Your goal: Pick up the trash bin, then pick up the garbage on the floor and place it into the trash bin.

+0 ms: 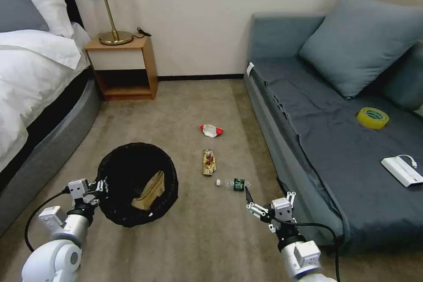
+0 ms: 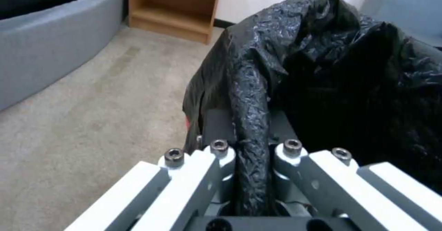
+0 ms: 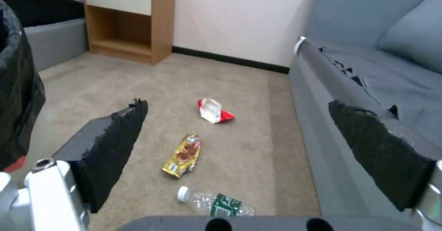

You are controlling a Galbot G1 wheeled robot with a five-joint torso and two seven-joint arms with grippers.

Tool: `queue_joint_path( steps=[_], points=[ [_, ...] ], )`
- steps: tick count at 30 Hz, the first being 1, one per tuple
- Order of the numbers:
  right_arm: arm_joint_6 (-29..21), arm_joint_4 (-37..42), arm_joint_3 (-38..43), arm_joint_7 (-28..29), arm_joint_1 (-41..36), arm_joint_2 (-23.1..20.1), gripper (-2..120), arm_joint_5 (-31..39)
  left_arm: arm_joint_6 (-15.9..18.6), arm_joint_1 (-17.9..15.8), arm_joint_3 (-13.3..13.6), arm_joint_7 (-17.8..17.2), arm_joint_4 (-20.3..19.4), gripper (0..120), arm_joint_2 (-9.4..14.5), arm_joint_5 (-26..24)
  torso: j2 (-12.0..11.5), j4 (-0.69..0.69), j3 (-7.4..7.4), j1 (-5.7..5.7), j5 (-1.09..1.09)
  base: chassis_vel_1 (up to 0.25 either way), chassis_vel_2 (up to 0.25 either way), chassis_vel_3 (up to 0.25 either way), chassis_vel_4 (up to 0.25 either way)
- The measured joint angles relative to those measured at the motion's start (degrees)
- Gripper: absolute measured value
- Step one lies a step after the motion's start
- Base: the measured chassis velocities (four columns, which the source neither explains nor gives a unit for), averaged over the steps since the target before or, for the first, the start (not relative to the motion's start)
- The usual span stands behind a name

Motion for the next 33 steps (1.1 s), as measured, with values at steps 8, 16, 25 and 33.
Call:
queue_joint_path(
  steps=[8, 16, 25, 33],
  points=[
    [0.0, -0.2, -0.1, -0.4, 0.2, -0.1, 100, 0.3, 0.0, 0.0, -1.0, 0.1, 0.0, 5, 0.1, -0.8, 0.0, 0.00, 0.00, 0.00, 0.00, 0.000, 0.000, 0.000, 0.000],
    [0.5, -0.5, -0.3, -0.7, 0.4, -0.1, 100, 0.5, 0.1, 0.1, -1.0, 0.1, -0.6, 5, -0.2, -0.9, 0.0, 0.00, 0.00, 0.00, 0.00, 0.000, 0.000, 0.000, 0.000],
    [1.1, -0.6, -0.1, -0.9, 0.8, -0.2, 100, 0.9, 0.2, 0.2, -1.0, 0.1, -1.1, 5, -0.3, -0.9, 0.0, 0.00, 0.00, 0.00, 0.00, -0.032, 0.041, 0.042, -0.040],
    [1.2, -1.1, -0.2, -0.8, 1.3, -0.1, 100, 0.9, 0.2, 0.4, -1.1, 0.1, -1.2, 5, -0.6, -0.9, 0.0, 0.00, 0.00, 0.01, 0.00, -0.064, 0.049, 0.064, -0.055]
  ],
)
